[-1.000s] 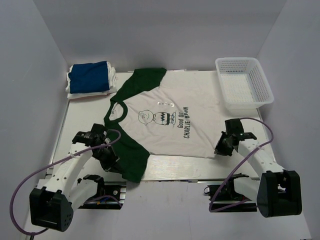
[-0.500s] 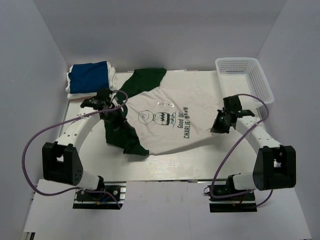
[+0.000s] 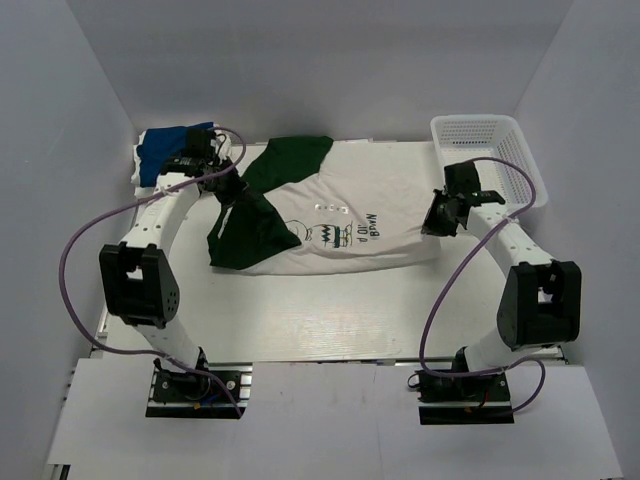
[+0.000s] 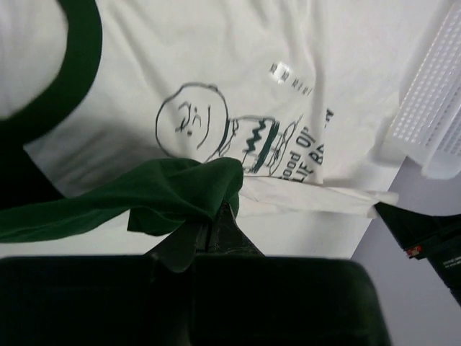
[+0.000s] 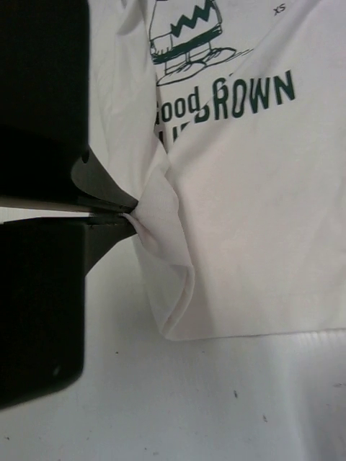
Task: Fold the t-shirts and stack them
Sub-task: Fold the flattened tshirt in 1/3 of the way
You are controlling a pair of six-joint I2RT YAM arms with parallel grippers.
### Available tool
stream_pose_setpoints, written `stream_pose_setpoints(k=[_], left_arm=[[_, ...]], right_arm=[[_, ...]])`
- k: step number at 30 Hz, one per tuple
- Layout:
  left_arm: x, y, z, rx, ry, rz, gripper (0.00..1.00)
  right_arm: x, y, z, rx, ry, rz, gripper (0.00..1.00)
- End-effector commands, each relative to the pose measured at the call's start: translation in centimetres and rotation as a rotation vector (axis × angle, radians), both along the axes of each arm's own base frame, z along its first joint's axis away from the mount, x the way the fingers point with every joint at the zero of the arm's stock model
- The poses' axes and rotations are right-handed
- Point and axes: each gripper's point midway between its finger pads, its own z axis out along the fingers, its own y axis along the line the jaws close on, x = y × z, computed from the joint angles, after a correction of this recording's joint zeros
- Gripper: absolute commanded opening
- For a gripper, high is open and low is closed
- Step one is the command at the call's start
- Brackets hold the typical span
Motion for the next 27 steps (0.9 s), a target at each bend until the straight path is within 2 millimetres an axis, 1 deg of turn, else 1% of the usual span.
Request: stream_pose_setpoints(k=[1,2,3,4,5,6,7,8,9,10,11,12,13,17,18,19,20,21,22,23,24,25,26,27], left_arm=[[2.7,0.3,1.4,-0.005,-0.064,0.007,0.00],[3.6,0.6,1.2,-0.011,-0.074,0.003,0.00],[4.1,0.5,1.1,-0.011,-0.080,0.003,0.00],[4.6,1.0,0.9,-0.011,-0.079,0.015,0.00],[5.1,1.0,1.3,-0.012,-0.091,0.015,0.00],[5.6,1.5,0.8,-0.010,-0.081,0.027,0.00],[5.8,1.5,0.9,-0.011,-0.090,0.027,0.00],[6.4,2.1,1.4,-0.005,-0.112,0.043,0.00],[6.7,2.4,1.4,0.007,-0.125,0.054,0.00],[7.3,2.3,1.9,-0.001,-0.150,0.061,0.00],[7.7,2.7,2.1,-0.001,-0.167,0.070,0.00],[8.2,2.7,2.0,-0.002,-0.180,0.070,0.00],[9.0,2.3,2.9,-0.019,-0.234,0.046,0.00],[10.4,2.0,2.8,-0.025,-0.267,0.029,0.00],[10.8,1.9,1.8,-0.031,-0.247,0.023,0.00],[11.2,1.7,1.8,-0.031,-0.255,0.009,0.00],[11.5,1.7,1.4,-0.031,-0.247,0.009,0.00],[12.0,1.6,0.2,-0.037,-0.225,0.003,0.00],[12.1,1.6,-0.6,-0.030,-0.213,-0.004,0.00],[12.4,1.6,-1.2,-0.029,-0.205,-0.004,0.00],[12.8,1.7,-2.1,-0.020,-0.196,0.004,0.00],[13.8,1.7,-1.7,-0.015,-0.229,-0.004,0.01],[14.5,1.7,-3.2,-0.007,-0.219,-0.013,0.13],[15.9,1.7,-2.5,0.006,-0.278,-0.030,0.67]], right_arm=[[2.3,-1.0,1.6,-0.052,-0.056,-0.025,0.00],[2.7,-1.0,1.9,-0.054,-0.057,-0.027,0.00],[3.0,-1.1,1.9,-0.059,-0.056,-0.032,0.00],[3.2,-1.2,1.9,-0.062,-0.060,-0.036,0.00],[3.5,-1.1,1.8,-0.062,-0.061,-0.034,0.00],[3.8,-1.3,1.7,-0.067,-0.059,-0.038,0.00],[3.9,-1.2,1.6,-0.065,-0.054,-0.041,0.00],[3.9,-1.3,1.0,-0.073,-0.027,-0.042,0.00],[4.2,-1.4,1.1,-0.080,-0.028,-0.046,0.00],[4.2,-1.6,0.8,-0.088,-0.015,-0.053,0.00],[4.0,-1.6,0.3,-0.092,0.006,-0.051,0.00],[4.0,-1.7,0.2,-0.097,0.009,-0.055,0.00],[3.9,-1.7,0.0,-0.099,0.013,-0.057,0.00],[3.9,-2.0,-0.8,-0.101,0.031,-0.086,0.00],[3.9,-2.0,-1.0,-0.100,0.033,-0.087,0.00],[4.1,-2.0,-1.0,-0.099,0.030,-0.091,0.00],[4.2,-1.9,-1.1,-0.098,0.032,-0.094,0.00],[4.6,-1.9,-0.8,-0.097,0.021,-0.096,0.00],[4.8,-1.8,-1.0,-0.097,0.024,-0.096,0.01],[5.0,-1.8,-1.2,-0.097,0.026,-0.097,0.04],[5.5,-1.8,-0.8,-0.093,0.011,-0.103,0.15],[5.7,-1.7,-1.0,-0.092,0.017,-0.103,0.21],[5.7,-1.3,-1.0,-0.066,0.024,-0.090,0.29],[6.3,-0.8,-0.2,-0.060,0.003,-0.069,0.54]])
